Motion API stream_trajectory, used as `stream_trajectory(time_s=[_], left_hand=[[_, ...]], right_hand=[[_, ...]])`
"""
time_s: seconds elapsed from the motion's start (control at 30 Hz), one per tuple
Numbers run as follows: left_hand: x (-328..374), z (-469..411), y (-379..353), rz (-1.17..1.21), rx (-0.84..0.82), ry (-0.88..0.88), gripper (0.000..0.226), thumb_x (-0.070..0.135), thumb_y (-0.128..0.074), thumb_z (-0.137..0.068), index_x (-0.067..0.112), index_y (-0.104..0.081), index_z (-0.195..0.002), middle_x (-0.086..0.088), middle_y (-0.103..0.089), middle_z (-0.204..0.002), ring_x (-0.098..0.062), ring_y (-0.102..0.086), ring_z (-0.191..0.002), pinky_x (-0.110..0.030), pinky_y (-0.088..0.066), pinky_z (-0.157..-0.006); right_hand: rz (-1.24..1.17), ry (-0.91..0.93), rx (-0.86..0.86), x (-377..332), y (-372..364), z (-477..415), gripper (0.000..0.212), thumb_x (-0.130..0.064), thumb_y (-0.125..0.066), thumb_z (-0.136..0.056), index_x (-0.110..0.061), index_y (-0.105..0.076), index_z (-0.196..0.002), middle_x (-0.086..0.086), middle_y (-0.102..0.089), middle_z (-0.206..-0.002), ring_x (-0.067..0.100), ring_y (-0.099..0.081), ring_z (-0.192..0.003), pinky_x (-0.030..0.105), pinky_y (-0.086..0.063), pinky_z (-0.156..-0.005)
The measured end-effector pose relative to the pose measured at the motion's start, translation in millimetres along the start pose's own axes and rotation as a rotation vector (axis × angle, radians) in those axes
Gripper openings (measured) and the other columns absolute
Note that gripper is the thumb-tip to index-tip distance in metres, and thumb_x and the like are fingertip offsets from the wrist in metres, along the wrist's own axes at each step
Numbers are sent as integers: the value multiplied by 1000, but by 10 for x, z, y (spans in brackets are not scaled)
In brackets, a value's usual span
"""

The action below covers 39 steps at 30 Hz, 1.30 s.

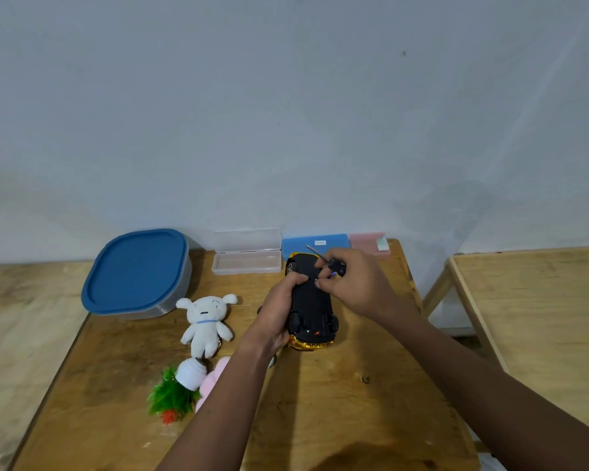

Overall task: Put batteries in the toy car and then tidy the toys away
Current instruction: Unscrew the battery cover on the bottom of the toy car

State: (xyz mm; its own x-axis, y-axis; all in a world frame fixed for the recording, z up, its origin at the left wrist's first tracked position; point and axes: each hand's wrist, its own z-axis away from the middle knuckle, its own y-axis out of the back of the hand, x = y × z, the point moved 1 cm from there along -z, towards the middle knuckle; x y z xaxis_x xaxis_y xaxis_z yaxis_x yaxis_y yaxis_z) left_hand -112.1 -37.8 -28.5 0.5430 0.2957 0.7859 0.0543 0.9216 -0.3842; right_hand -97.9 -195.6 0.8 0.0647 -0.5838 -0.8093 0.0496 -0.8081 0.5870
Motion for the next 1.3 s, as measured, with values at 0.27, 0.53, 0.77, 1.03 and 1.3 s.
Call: stream_trajectory(time_s=[0.27, 0.53, 0.77, 1.03, 1.3], left_hand=[[-77, -42, 27, -76, 29, 1, 55, 33, -59, -86, -2, -58, -129, -23, -61, -102, -39, -59, -94, -51, -51, -84], [-268, -88, 42, -175, 56, 45, 48, 36, -61, -83, 6, -67, -120, -20, -69, -102, -34, -66, -93, -58, -53, -91], [-608, -139, 200, -176, 210, 166, 39, 30, -59, -93, 3, -63, -120, -24, -71, -103, -35, -68, -91, -44, -55, -80], [-947, -96, 224, -121, 228, 226, 33, 28, -59, -94, 3, -67, -116, -22, -73, -102, -37, -68, -89, -54, -53, -89], [-1049, -15, 217, -66, 232, 247, 35, 29, -57, -96, 5, -66, -120, -18, -73, -102, -36, -67, -88, -45, -54, -79]], right_hand=[[49, 24, 50, 75, -87, -19, 19, -15, -66, -80, -25, -73, -95, -11, -71, -85, 9, -66, -82, 37, -59, -74], [-55, -51, 13, 306, -135, 78, 19, -20, -72, -67, -22, -69, -85, -3, -68, -73, 15, -65, -69, 35, -56, -64], [-74, -397, 44, 1050, -159, 318, 18, -15, -76, -73, -16, -69, -89, 0, -68, -82, 15, -63, -79, 25, -48, -67], [-21, -568, 141, 1584, -455, 507, 8, -21, -72, -73, -21, -65, -78, -7, -64, -73, 12, -59, -71, 27, -41, -60], [72, -429, 160, 1685, -446, 639, 9, -20, -70, -77, -25, -62, -75, -8, -59, -66, 5, -55, -62, 25, -35, -50]])
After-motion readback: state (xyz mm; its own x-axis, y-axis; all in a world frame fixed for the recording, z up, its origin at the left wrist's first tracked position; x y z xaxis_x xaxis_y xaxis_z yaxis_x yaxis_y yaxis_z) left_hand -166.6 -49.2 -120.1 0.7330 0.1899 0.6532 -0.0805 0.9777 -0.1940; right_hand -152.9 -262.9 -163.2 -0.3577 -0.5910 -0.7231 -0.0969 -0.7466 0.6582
